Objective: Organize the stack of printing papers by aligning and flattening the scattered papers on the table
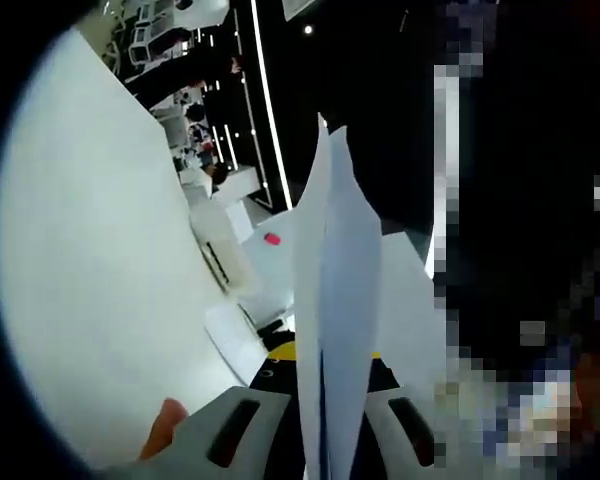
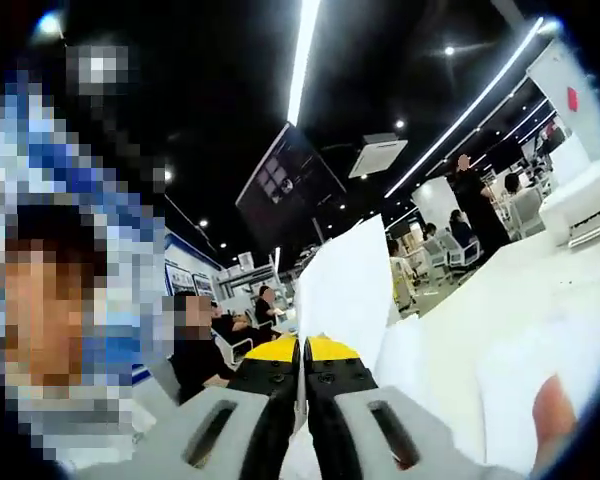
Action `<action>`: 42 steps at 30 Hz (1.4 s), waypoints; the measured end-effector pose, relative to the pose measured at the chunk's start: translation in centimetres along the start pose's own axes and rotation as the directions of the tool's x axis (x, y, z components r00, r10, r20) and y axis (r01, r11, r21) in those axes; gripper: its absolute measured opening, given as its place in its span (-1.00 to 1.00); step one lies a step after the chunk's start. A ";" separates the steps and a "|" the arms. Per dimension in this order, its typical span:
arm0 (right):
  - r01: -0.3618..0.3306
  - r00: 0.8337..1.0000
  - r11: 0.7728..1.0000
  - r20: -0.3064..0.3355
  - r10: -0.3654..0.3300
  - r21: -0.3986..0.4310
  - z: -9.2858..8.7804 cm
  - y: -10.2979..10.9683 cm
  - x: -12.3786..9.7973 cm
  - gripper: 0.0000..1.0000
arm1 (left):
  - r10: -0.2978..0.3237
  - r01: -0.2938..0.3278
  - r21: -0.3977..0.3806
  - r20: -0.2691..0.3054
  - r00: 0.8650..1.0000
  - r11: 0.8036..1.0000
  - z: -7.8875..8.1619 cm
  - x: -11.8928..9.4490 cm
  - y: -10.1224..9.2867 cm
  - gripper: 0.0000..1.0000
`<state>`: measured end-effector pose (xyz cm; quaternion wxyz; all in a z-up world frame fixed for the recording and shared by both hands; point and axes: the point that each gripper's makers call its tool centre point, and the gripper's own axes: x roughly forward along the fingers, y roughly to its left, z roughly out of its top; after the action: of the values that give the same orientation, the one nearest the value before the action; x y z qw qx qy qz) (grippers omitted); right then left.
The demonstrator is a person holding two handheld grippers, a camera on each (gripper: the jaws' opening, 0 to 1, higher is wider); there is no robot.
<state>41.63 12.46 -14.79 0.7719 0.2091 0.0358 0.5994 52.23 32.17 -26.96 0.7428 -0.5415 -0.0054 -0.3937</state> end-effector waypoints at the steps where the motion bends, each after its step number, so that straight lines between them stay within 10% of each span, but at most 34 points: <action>1: 0.005 1.000 1.000 0.000 -0.005 0.006 -0.1 -0.4 -0.1 -1.00 | 0.000 0.000 -0.002 0.000 1.000 1.000 0.0 0.0 0.0 -0.88; 42: 0.056 0.998 0.998 0.027 -0.056 0.017 -0.3 -2.6 -1.0 -1.00 | 0.006 -0.006 -0.018 0.015 1.000 1.000 0.5 0.0 0.2 -0.88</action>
<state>43.63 11.08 -16.17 0.7870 0.2227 0.0358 0.5743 52.54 32.62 -26.95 0.7391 -0.5511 -0.0059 -0.3873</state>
